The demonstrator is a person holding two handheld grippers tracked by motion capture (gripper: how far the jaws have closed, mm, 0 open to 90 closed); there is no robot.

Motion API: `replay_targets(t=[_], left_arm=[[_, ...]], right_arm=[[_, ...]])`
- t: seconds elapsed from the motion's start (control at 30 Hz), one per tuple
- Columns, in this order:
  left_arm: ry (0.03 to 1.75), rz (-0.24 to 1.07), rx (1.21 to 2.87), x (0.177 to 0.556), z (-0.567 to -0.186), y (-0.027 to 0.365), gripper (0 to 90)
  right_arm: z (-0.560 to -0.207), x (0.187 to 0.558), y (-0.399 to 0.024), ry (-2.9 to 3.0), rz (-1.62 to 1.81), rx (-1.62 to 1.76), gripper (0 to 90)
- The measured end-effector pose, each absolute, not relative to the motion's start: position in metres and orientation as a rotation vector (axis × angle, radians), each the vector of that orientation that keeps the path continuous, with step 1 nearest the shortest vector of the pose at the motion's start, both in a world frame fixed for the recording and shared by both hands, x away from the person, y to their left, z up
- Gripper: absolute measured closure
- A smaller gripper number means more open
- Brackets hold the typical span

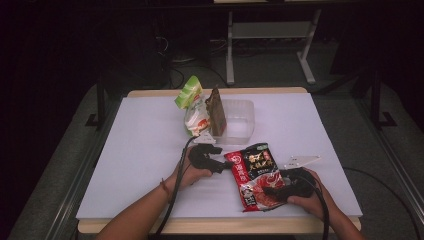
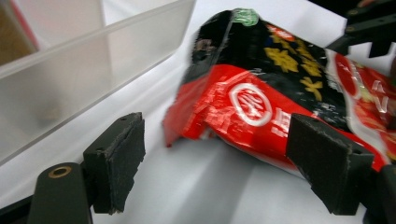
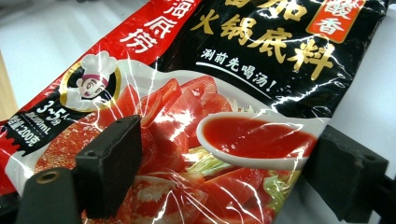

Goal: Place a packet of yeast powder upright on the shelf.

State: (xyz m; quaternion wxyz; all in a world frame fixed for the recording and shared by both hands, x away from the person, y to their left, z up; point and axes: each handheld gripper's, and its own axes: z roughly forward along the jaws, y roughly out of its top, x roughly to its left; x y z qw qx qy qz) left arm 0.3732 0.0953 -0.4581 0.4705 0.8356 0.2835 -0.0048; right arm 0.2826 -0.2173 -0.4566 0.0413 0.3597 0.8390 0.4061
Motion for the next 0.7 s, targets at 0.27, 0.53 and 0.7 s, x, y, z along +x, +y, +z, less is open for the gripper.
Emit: replay_targets(t=[0.27, 0.53, 0.7], left_arm=[[0.649, -0.070, 2.090, 0.375, -0.458, 0.085, 22.6], [0.613, -0.108, 2.137, 0.379, -0.458, 0.076, 19.0], [0.548, -0.128, 2.145, 0.369, -0.459, 0.067, 23.2]], right_arm=[[-0.457, 0.282, -0.215, 2.573, 1.246, 1.059, 15.8], [-0.457, 0.278, -0.213, 2.552, 1.243, 1.000, 16.4], [-0.457, 0.277, -0.212, 2.540, 1.248, 0.970, 18.5]])
